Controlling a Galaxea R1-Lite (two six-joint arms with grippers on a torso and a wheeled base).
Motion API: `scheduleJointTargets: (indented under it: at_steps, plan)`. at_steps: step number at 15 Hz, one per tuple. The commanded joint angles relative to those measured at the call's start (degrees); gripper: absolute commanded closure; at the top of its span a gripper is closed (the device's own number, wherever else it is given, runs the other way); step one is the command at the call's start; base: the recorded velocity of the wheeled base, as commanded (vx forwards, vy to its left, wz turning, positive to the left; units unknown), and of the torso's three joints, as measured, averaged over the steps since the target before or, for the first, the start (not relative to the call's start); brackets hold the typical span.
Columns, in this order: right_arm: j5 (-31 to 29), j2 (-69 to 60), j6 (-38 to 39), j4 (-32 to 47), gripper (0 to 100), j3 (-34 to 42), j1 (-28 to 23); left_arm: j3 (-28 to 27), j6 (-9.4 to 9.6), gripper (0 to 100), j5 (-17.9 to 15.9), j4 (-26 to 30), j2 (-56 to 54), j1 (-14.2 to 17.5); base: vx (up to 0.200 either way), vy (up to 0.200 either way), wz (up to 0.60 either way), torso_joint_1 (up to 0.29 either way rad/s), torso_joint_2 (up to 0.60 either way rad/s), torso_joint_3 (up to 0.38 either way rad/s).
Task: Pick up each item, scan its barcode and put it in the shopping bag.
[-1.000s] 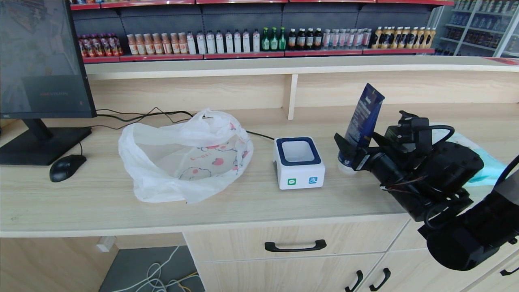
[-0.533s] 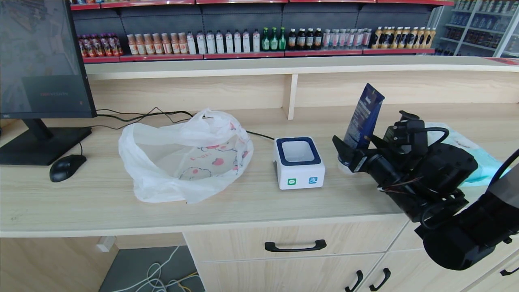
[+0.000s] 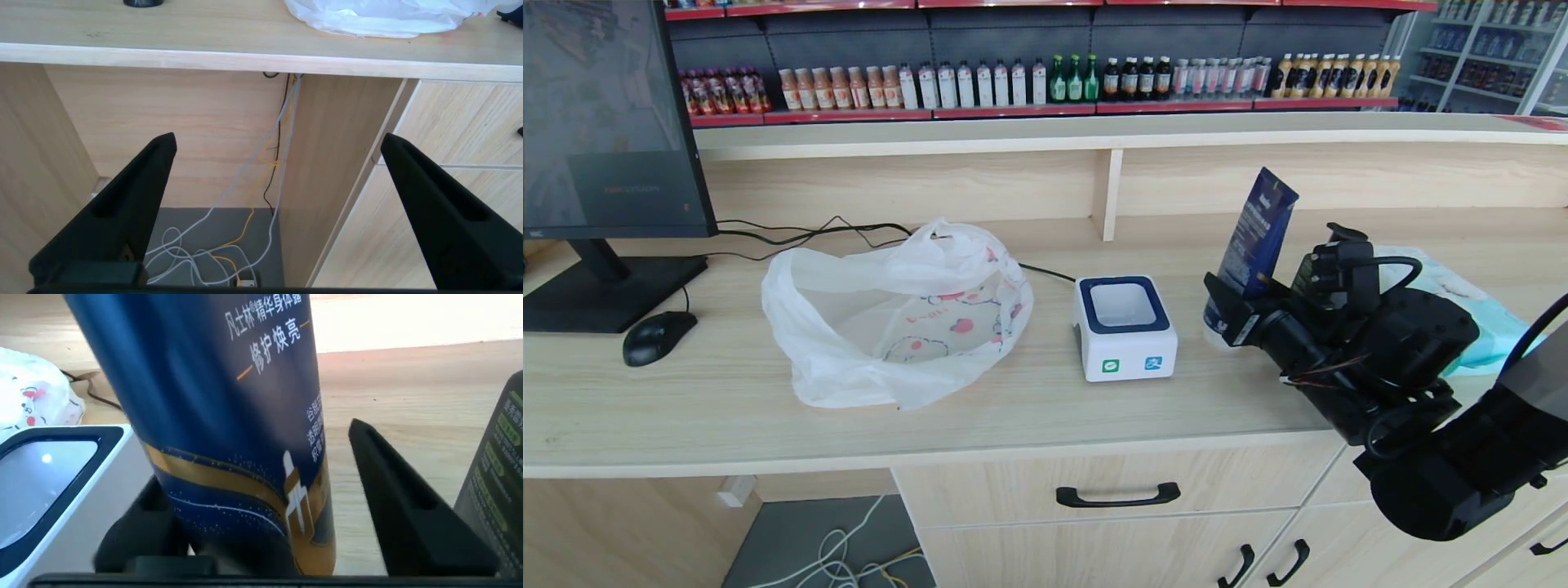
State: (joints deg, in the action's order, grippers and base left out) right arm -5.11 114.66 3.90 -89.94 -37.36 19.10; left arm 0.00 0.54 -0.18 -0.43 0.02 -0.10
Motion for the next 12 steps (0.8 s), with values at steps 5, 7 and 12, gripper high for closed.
scheduleJointTargets:
  at_steps: [5, 7, 12]
  plan:
    - [0.01, -0.06, 0.49, -0.06, 100, -1.22, -0.91, 0.0, -0.01, 0, 0.01, -0.01, -0.02, 0.01, 0.0, 0.0, 0.0, 0.0, 0.0, 0.0]
    - [-0.08, -0.32, 0.58, -0.06, 100, -0.96, -0.82, 0.0, -0.01, 0, 0.01, -0.01, -0.02, 0.01, 0.0, 0.0, 0.0, 0.0, 0.0, 0.0]
    - [0.01, -5.07, 0.67, -0.06, 100, 1.24, -0.56, 0.0, -0.01, 0, 0.01, -0.01, -0.02, 0.01, 0.0, 0.0, 0.0, 0.0, 0.0, 0.0]
